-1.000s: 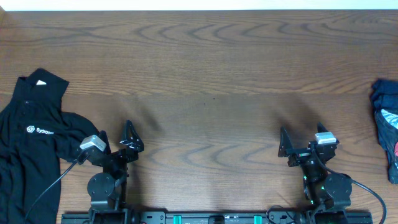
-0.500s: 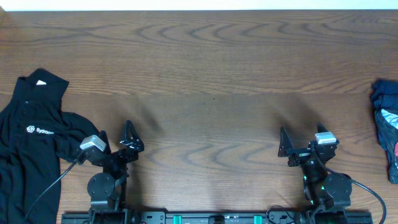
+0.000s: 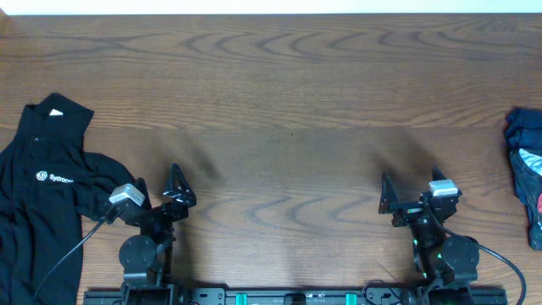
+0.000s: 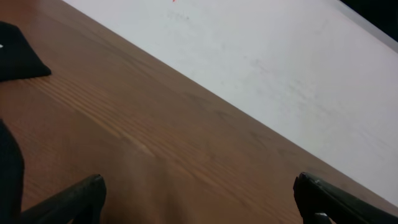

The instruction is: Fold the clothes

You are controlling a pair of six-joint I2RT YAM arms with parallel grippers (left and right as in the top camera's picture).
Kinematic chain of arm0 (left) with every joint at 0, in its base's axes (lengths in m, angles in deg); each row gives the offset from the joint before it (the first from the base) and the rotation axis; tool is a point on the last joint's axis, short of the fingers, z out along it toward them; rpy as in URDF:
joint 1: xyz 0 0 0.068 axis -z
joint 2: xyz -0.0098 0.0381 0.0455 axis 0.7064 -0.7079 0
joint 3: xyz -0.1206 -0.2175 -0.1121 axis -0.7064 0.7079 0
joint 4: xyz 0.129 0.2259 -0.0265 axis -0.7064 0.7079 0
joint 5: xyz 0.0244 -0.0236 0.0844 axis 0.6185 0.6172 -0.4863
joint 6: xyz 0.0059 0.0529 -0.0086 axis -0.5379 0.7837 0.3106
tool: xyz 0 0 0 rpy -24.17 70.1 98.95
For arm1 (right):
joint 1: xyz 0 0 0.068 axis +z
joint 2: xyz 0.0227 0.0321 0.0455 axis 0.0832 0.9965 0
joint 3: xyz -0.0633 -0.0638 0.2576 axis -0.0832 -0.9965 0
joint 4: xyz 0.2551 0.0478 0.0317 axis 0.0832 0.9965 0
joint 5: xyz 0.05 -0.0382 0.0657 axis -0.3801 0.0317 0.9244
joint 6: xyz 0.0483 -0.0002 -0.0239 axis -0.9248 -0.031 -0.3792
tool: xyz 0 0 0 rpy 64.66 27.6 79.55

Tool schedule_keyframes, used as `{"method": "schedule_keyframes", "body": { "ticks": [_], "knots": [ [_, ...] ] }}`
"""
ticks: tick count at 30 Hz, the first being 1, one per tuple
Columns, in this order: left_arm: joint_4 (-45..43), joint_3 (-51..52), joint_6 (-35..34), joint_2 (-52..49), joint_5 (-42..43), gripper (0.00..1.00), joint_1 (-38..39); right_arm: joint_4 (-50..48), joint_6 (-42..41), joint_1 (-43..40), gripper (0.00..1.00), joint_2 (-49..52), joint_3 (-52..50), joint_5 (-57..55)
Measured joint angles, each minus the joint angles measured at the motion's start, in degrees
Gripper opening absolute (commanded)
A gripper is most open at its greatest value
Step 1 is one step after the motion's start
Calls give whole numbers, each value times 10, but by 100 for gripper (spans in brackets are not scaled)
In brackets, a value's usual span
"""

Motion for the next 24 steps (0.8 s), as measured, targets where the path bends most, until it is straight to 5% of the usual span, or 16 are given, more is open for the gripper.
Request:
{"method": "schedule_keyframes", "body": {
  "ticks": [14, 24],
  "knots": [
    [30, -18, 24, -67, 3, 98, 0, 0, 0, 0, 99, 0, 0, 0],
    [137, -212, 68, -285, 5, 98, 0, -1, 0, 0, 99, 0, -1, 0]
  ]
}}
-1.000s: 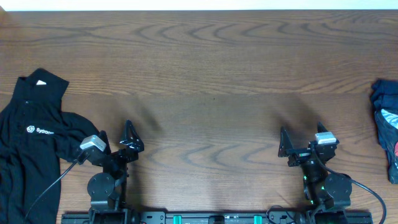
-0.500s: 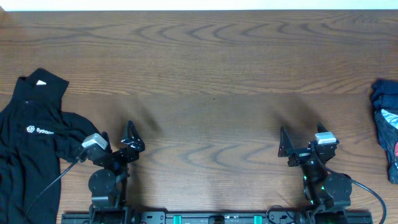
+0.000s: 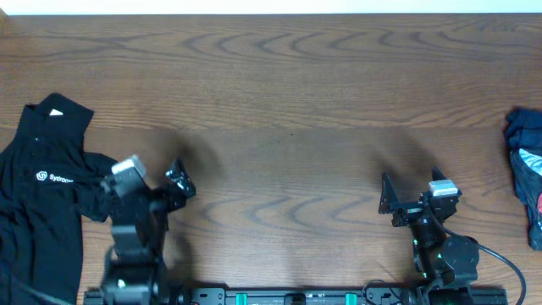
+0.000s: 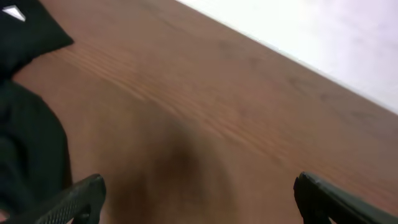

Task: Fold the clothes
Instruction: 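Reach the left gripper to the black polo shirt and grasp it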

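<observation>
A black polo shirt [image 3: 38, 191] with a white chest logo lies crumpled at the table's left edge; its collar [image 4: 28, 31] and a sleeve show at the left of the left wrist view. My left gripper [image 3: 165, 182] hangs just right of the shirt, open, its fingertips [image 4: 84, 193] wide apart over bare wood with nothing between them. My right gripper [image 3: 406, 196] sits open near the front right, over bare table.
A bundle of blue and red clothing [image 3: 527, 169] lies at the table's right edge. The brown wooden table [image 3: 288, 102] stretches between the two piles. A white wall or floor band [image 4: 323, 31] shows beyond the table's far edge.
My left arm has lifted and tilted toward the shirt; its camera now looks lower at the table and more of the black shirt is in view. The right arm has not moved.
</observation>
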You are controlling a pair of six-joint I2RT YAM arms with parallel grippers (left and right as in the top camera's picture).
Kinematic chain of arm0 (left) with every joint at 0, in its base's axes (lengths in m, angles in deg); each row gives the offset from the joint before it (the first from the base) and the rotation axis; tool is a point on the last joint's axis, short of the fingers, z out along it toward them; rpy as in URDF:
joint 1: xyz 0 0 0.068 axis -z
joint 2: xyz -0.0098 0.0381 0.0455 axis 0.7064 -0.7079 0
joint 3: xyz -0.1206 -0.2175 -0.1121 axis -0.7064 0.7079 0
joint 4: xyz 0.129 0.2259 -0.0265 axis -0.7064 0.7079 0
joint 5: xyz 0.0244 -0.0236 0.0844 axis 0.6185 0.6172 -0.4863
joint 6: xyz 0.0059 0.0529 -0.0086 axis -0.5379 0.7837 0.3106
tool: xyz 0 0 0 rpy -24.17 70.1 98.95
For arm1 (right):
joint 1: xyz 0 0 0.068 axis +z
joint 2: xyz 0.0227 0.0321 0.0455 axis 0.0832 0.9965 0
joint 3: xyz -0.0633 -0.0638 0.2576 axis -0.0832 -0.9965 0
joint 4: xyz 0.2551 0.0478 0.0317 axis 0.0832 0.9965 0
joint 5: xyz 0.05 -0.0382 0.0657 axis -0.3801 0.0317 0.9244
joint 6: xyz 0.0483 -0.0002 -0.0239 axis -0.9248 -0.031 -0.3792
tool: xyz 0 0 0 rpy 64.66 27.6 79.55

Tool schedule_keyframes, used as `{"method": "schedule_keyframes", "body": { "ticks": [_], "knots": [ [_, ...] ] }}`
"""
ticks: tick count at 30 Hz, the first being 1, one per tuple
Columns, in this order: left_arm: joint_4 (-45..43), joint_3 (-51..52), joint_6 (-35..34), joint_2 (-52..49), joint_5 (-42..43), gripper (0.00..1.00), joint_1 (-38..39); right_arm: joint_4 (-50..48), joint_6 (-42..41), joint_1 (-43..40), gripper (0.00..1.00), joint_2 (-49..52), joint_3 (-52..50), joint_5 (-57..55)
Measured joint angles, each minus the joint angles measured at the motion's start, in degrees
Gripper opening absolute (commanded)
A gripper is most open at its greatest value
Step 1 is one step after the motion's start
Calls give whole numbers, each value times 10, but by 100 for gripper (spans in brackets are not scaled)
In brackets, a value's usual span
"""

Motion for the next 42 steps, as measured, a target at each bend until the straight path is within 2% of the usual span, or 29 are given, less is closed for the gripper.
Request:
{"method": "schedule_keyframes", "body": {
  "ticks": [5, 8, 13, 20, 24, 29, 42],
  "knots": [
    [110, -133, 6, -146, 2, 98, 0, 0, 0, 0, 99, 0, -1, 0],
    [206, -222, 8, -231, 5, 98, 0, -1, 0, 0, 99, 0, -2, 0],
    [332, -351, 8, -336, 15, 98, 0, -1, 0, 0, 99, 0, -2, 0],
    [369, -390, 5, -368, 29, 98, -19, -1, 0, 0, 99, 0, -2, 0],
    [378, -391, 3, -382, 35, 98, -87, -1, 0, 0, 99, 0, -2, 0],
    [430, -421, 4, -440, 54, 98, -180, -1, 0, 0, 99, 0, -2, 0],
    [466, -541, -21, -632, 50, 98, -326, -1, 0, 0, 99, 0, -2, 0]
  ]
}}
